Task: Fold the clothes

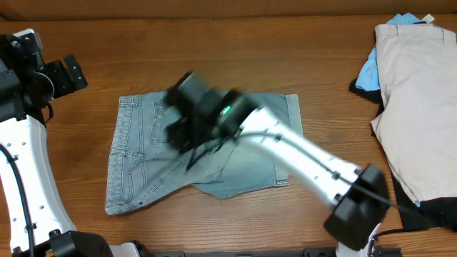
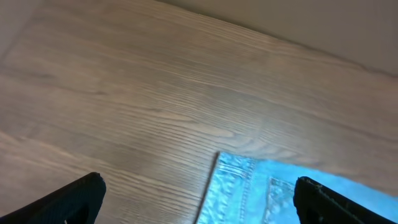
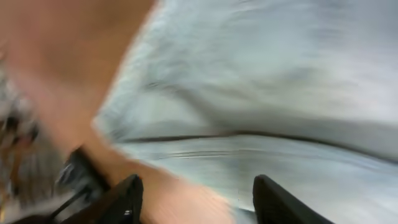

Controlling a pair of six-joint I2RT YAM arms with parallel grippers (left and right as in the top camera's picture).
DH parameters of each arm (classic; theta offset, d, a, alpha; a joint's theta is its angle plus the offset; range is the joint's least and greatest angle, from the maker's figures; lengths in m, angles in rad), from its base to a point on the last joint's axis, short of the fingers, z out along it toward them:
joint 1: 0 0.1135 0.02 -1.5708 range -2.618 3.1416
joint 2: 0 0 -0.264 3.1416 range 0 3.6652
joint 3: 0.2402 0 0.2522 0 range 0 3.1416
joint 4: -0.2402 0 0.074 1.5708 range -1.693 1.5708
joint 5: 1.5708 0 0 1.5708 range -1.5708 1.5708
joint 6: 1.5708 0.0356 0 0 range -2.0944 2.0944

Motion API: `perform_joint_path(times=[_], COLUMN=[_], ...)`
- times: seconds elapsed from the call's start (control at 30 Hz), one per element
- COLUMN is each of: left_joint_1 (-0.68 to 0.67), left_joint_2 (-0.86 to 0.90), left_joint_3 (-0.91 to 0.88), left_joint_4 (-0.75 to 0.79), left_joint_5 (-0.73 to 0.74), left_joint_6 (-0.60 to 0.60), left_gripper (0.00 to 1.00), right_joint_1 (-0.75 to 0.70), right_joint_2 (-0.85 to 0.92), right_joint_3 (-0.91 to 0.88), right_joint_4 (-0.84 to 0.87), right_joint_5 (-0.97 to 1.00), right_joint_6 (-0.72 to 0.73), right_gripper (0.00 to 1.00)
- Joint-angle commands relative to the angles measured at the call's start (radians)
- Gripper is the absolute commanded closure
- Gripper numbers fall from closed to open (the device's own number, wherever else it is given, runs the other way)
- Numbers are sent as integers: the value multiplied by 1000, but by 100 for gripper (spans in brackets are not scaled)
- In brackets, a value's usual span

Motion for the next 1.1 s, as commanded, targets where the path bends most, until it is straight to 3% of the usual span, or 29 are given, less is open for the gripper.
perform_joint_path(times=[0.0,0.2,0.37,0.57,0.73,1.07], left_joint_1=[-49,-174,-186,-194,-195,-195], left_joint_2=[2,18,75,165,220,238], left_joint_3=[25,5,2,2,2,2], left_joint_4=[-37,-132,-164,-168,-169,-154], left_joint_5=[81,65,66,67,66,66], left_joint_6=[68,99,71,60,61,69], left_gripper=[0,2,4,4,4,3], right_joint_1=[-140,-341,-421,-404,-369,-368], right_joint_2=[-52,-52,-51,-51,-46,7], right_joint_3=[13,-53,-199,-349,-440,-461], right_joint_4=[-58,-127,-79,85,255,278], right_joint_5=[101,127,128,137,169,259], right_joint_6=[23,3,39,43,-35,-155], right_gripper=[36,30,29,29,26,26])
